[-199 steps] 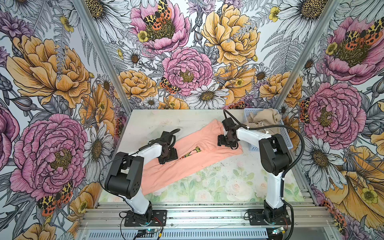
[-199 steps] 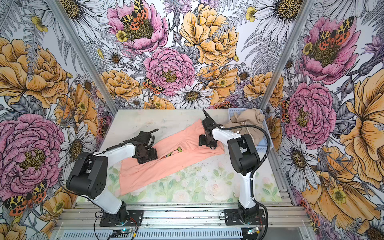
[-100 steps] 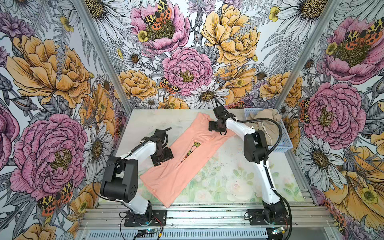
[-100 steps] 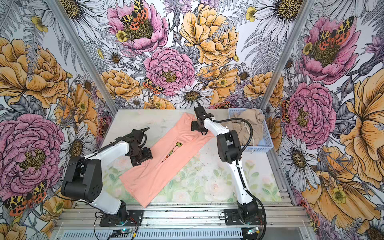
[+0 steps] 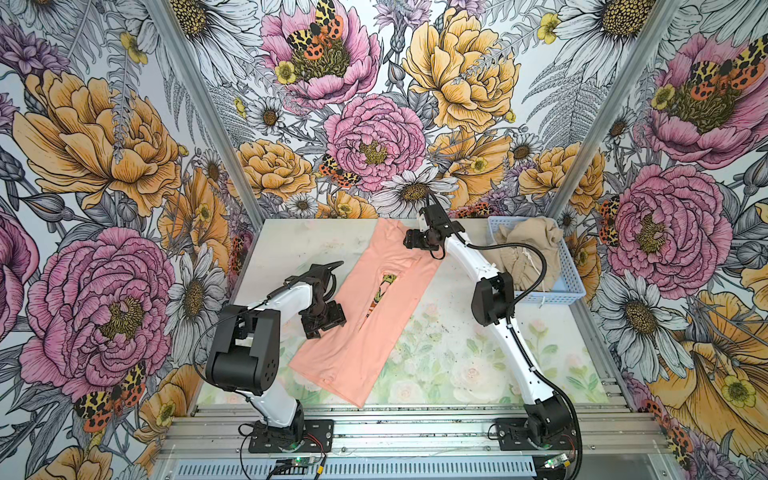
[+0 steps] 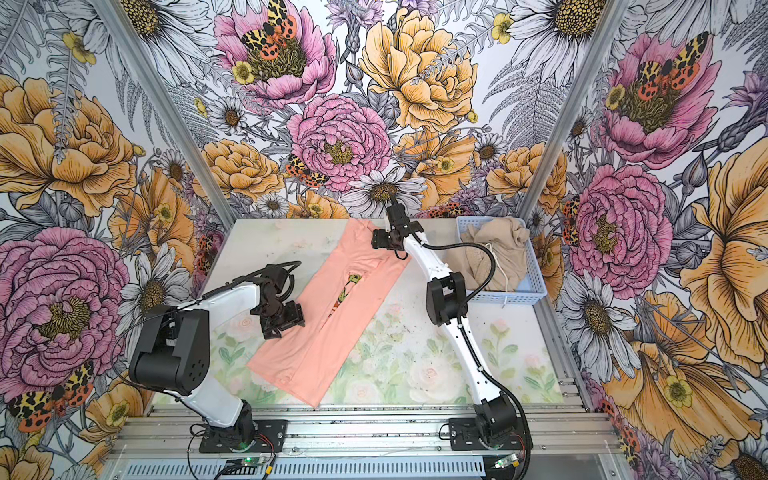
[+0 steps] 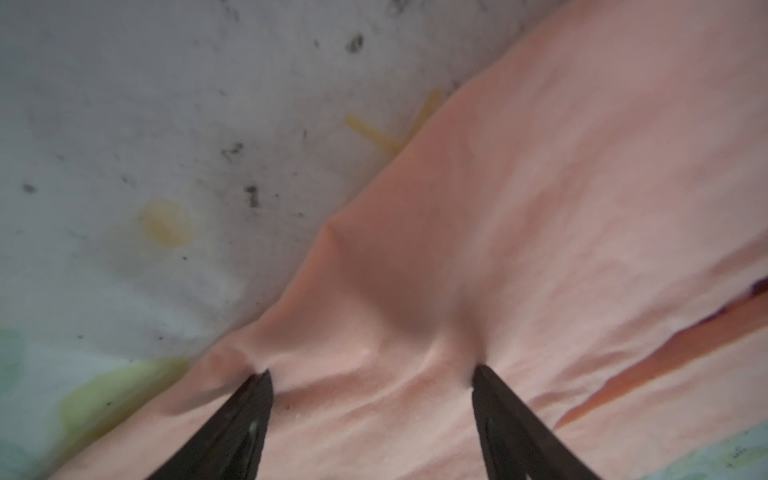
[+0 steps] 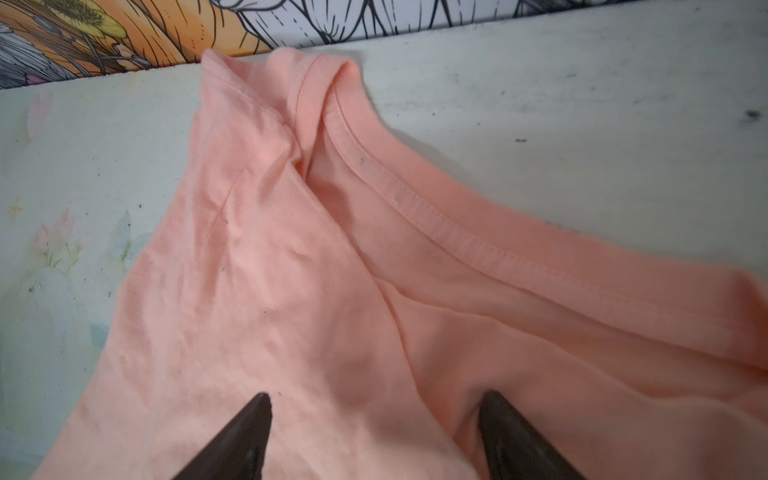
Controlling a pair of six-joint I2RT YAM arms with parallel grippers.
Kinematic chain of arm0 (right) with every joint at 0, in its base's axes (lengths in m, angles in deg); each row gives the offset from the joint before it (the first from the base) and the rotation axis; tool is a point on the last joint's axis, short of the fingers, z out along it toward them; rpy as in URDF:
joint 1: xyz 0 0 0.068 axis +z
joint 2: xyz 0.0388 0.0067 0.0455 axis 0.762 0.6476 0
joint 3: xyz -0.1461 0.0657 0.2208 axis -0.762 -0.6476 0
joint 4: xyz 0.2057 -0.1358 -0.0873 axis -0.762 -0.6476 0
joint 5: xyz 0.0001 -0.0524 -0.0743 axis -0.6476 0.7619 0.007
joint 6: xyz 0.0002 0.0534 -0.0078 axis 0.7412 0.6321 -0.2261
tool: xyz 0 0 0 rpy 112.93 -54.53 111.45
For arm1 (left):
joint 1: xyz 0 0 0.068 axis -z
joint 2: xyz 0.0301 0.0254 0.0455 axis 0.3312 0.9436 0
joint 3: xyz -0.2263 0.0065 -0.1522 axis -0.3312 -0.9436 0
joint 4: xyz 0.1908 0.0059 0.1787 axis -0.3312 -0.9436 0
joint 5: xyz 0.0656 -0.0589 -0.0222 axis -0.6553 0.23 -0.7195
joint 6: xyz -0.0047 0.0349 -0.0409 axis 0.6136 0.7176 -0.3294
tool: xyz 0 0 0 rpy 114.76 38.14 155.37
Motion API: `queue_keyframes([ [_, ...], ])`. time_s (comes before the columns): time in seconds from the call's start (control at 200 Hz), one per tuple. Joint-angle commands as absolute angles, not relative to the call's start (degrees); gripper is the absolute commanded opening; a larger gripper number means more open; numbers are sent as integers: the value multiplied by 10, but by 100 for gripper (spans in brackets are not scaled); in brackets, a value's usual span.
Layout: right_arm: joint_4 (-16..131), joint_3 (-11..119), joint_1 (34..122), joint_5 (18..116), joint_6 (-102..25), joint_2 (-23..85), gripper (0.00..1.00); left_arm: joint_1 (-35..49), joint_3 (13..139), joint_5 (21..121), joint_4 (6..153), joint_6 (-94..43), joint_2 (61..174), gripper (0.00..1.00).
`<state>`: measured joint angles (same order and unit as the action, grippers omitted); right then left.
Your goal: Fold and stack the mixed laundry pile
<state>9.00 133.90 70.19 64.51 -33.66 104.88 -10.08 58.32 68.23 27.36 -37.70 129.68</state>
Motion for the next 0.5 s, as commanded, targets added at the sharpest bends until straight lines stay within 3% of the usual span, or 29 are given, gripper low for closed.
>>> queue_keyframes([
  [0.0, 80, 1268, 705, 673, -343, 938, 83, -85, 532, 747, 291, -370, 1326, 76],
  [0.36, 89, 988, 729, 701, -313, 728, 85, 40, 456, 799, 353, -435, 1338, 73],
  [0.495, 165, 834, 748, 695, -290, 677, 85, 91, 432, 812, 382, -471, 1339, 73],
])
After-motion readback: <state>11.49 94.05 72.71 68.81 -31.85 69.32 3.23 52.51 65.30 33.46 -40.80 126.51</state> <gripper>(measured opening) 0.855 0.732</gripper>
